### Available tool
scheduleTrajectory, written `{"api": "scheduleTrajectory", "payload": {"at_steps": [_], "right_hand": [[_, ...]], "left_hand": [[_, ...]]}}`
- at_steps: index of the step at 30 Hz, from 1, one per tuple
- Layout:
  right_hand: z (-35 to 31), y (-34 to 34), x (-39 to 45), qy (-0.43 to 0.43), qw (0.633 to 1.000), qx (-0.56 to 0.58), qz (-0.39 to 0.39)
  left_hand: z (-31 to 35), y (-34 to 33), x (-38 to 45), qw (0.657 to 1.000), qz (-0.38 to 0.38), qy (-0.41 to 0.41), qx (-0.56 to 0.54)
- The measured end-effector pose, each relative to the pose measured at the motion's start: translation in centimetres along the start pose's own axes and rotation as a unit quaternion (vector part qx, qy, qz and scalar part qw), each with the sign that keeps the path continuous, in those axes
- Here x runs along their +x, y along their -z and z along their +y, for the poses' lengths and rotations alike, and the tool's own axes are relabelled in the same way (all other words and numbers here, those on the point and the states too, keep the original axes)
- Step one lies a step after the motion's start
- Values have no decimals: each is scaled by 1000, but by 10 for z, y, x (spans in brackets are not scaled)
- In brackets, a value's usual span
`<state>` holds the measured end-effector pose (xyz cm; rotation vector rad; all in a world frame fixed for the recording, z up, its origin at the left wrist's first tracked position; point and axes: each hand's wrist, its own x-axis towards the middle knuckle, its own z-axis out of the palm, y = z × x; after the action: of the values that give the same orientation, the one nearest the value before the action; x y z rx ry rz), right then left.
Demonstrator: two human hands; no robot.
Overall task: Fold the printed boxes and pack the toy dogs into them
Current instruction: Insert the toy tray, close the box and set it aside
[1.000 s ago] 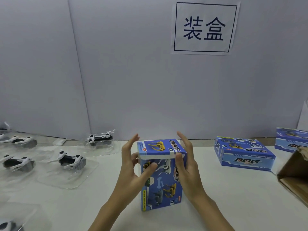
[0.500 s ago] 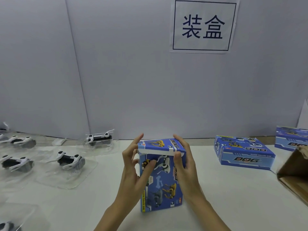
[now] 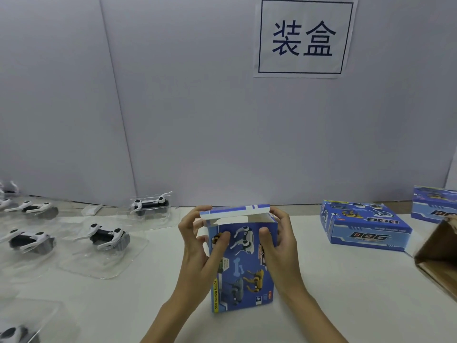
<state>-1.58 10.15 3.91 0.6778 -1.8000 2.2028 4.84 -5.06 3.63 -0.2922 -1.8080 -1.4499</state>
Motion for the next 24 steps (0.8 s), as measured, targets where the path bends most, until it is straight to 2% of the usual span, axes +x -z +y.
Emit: {"api": "scheduleTrajectory", "payload": {"at_steps": [3,6,8,10,12,15,17,19,21,24], "right_hand": [[2,-1,0,-6,1000,1,-1],[3,0,0,-12,1000,-9,-7],[4,-1,-1,-21,1000,-12,-8],[5,0,0,-14,1000,-23,2],[9,1,3,6,998,-52,15],[18,2,7,-3,994,-102,42],[24,2,8,-33,990,-120,66],[28,6,7,-39,984,-153,88],[29,5,3,0,974,-205,92],[26,-4,-5,102,950,-288,65]], "left_hand": [[1,-2,-1,1000,13,8,2],[-2,3,0,997,-16,-50,55],[0,7,4,995,-31,-53,81],[-2,14,10,984,-3,-111,142],[-10,24,16,945,14,-209,250],[-29,34,20,858,-35,-292,422],[-43,38,18,822,-100,-277,488],[-55,36,11,803,-190,-237,513],[-63,32,3,782,-252,-206,532],[-67,28,-6,789,-277,-150,528]]}}
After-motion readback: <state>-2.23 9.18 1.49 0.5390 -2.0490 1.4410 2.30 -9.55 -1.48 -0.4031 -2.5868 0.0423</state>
